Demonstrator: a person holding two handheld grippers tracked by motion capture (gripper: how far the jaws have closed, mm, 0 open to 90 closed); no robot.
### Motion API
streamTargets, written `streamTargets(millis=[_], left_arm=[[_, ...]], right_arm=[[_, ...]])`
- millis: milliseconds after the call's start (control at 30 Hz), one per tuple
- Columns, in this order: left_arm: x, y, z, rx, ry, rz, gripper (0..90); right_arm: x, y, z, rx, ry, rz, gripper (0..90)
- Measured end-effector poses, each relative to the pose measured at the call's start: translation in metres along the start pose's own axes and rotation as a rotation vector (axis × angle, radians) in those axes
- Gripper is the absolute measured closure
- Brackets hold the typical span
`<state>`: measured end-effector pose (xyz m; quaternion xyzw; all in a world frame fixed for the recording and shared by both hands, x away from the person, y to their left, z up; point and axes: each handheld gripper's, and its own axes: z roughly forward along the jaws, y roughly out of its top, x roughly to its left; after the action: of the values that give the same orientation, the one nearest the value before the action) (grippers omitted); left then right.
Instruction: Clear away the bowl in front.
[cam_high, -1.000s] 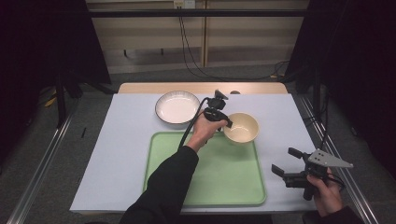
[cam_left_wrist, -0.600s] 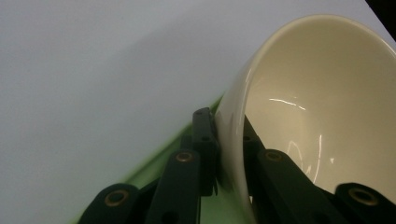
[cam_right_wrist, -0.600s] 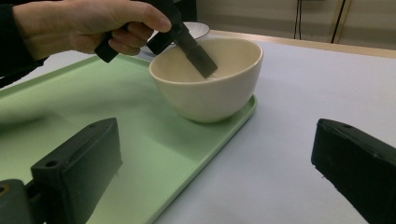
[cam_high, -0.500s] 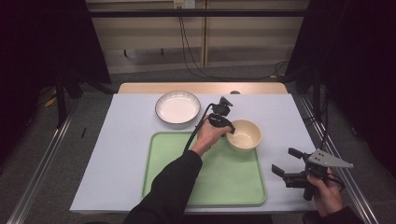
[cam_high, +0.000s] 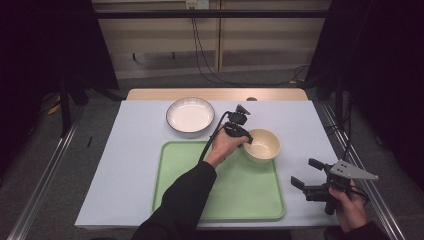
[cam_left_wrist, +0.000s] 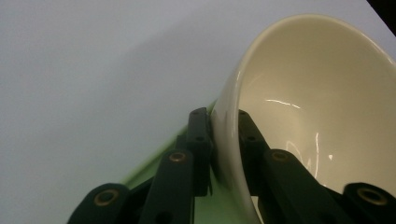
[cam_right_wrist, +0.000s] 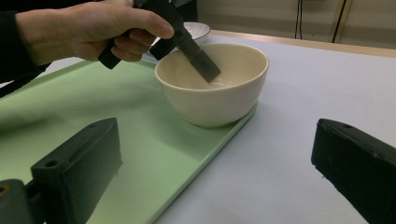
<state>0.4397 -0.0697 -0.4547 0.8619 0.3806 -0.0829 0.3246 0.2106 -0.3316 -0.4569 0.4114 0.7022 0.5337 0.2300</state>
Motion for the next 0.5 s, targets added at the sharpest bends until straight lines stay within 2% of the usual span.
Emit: streamTargets(millis=[67, 100, 167, 200, 233, 267, 300, 367, 400, 433, 467, 500], left_arm=[[0.003, -0.001, -0.001, -0.001, -0.004, 0.015, 74.5], [0.004, -0.002, -0.001, -0.008, -0.002, 0.019, 69.5], [0.005, -0.003, -0.002, -0.007, -0.001, 0.021, 67.6], [0.006, -0.003, -0.002, -0.007, -0.011, 0.031, 64.1], [0.006, -0.004, -0.003, -0.013, -0.02, 0.023, 59.0], [0.006, -0.004, -0.004, -0.019, -0.005, 0.039, 59.0], [0.006, -0.004, -0.007, -0.047, -0.002, 0.061, 52.6], [0.006, -0.004, -0.008, -0.055, 0.005, 0.071, 50.1], [0.006, -0.005, -0.01, -0.066, 0.008, 0.08, 45.3], [0.004, -0.005, -0.011, -0.072, 0.027, 0.106, 37.8], [0.002, -0.006, -0.011, -0.082, 0.031, 0.101, 30.1], [0.002, -0.007, -0.013, -0.092, 0.025, 0.137, 27.7]], right_arm=[[0.0, 0.0, 0.0, -0.001, -0.002, 0.001, 1.1], [0.0, 0.0, 0.0, 0.002, -0.001, -0.002, 1.1], [0.0, 0.0, 0.0, 0.004, 0.002, 0.005, 1.1], [0.0, 0.0, 0.0, 0.006, 0.004, 0.005, 1.1], [0.0, 0.0, 0.0, 0.005, 0.002, 0.005, 1.0], [0.0, 0.0, 0.0, 0.005, 0.002, 0.005, 1.0], [0.0, 0.0, 0.0, 0.006, 0.001, 0.005, 1.1], [0.0, 0.0, 0.0, 0.005, 0.002, 0.005, 1.1], [0.0, 0.0, 0.0, 0.006, 0.002, 0.005, 1.1], [0.0, 0.0, 0.0, 0.006, 0.003, 0.005, 1.1], [0.0, 0.0, 0.0, 0.006, 0.003, 0.004, 1.1], [0.0, 0.0, 0.0, 0.005, 0.006, 0.006, 1.1]])
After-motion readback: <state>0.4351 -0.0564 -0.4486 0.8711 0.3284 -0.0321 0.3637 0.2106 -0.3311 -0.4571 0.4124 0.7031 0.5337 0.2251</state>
